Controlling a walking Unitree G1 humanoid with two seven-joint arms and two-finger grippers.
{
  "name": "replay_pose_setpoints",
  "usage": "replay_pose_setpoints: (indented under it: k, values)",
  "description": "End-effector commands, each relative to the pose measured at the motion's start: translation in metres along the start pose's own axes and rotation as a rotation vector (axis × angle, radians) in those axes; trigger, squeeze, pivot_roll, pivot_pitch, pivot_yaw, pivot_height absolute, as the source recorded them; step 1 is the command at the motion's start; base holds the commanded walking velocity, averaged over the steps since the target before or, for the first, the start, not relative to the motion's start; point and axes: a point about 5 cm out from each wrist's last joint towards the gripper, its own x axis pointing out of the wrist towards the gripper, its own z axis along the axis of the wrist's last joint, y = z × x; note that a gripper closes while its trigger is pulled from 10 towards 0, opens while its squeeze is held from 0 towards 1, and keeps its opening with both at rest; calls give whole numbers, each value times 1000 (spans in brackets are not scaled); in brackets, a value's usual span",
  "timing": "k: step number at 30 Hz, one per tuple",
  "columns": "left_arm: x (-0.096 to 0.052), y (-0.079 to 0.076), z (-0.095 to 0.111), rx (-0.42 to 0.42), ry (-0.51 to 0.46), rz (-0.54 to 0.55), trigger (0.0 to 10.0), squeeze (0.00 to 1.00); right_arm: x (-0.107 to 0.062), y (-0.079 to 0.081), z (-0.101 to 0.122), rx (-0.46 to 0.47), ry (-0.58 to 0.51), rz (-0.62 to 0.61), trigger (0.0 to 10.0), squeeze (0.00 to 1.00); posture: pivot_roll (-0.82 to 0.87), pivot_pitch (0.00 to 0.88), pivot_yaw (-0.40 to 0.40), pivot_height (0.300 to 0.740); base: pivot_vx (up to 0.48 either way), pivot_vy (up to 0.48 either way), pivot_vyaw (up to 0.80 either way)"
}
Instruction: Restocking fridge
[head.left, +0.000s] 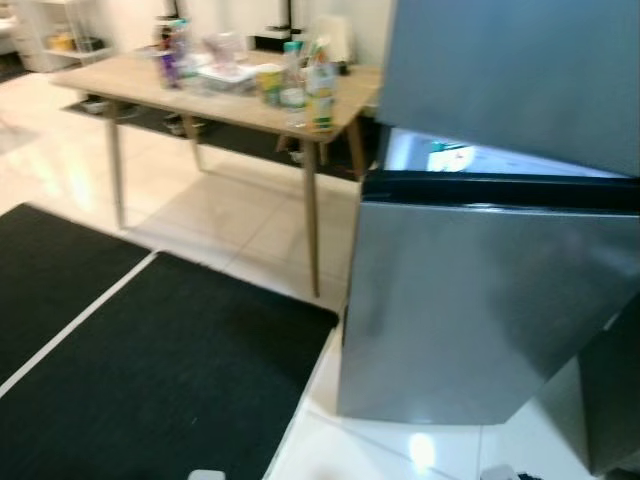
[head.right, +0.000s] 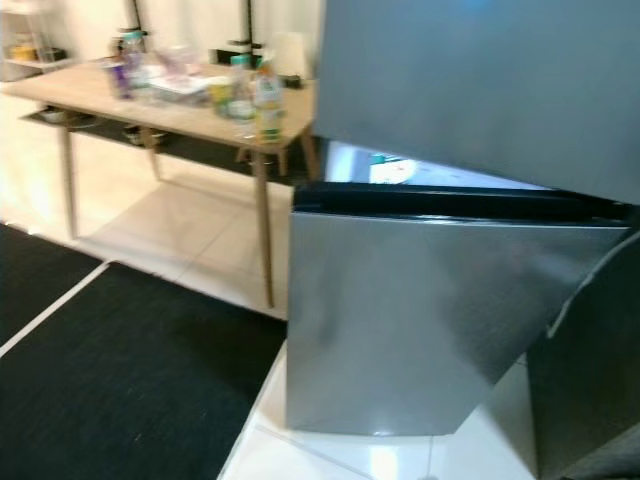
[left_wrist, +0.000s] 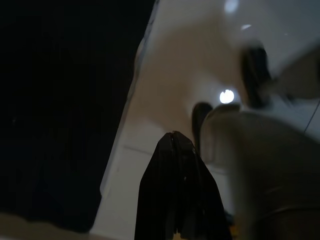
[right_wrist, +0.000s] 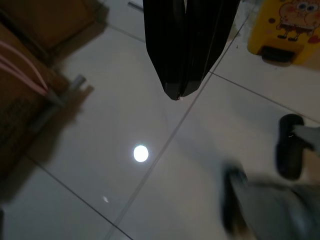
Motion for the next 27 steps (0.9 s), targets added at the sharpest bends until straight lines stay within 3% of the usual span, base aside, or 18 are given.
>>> replay_pose_setpoints:
  k: [1,5,12,16,19,21,22,23,25,26,27]
  values:
    - [0,-3,-3,5,16,3,10000,0,1,0,10,10,-33,-7,10000,0,-83,26,-25,740,0,0,0]
    - [0,-5,-3,27,18,-15,10000,0,1,-1,11,8,-36,-8,10000,0,-84,28,-26,740,0,0,0]
    - [0,-7,-5,52,32,-30,10000,0,1,0,15,7,-52,-9,10000,0,-84,28,-26,740,0,-458,0]
    - [0,-6,-6,20,27,-20,10000,0,1,2,32,51,-143,28,10000,0,-84,28,-26,740,0,0,0]
    - [0,-6,-6,21,26,-19,10000,0,-2,4,65,127,-308,112,10000,0,-84,28,-26,740,0,0,0]
    - [0,-6,-6,21,26,-19,10000,0,-2,4,65,127,-308,112,10000,0,-84,28,-26,740,0,0,0]
    - [0,-6,-6,20,26,-20,10000,0,-5,6,82,162,-383,164,10000,0,-84,28,-26,740,0,0,0]
    - [0,-6,-6,20,26,-20,10000,0,-5,6,82,162,-383,164,10000,0,-84,28,-26,740,0,0,0]
    - [0,-6,-6,21,27,-21,10000,0,-15,15,123,207,-555,348,10000,0,-86,33,-23,740,0,0,0]
    - [0,-5,-6,24,28,-21,10000,0,-26,26,152,193,-672,517,10000,0,-85,31,-23,740,0,0,0]
    - [0,-5,-6,24,28,-21,10000,0,-26,26,152,193,-672,517,10000,0,-85,31,-23,740,0,0,0]
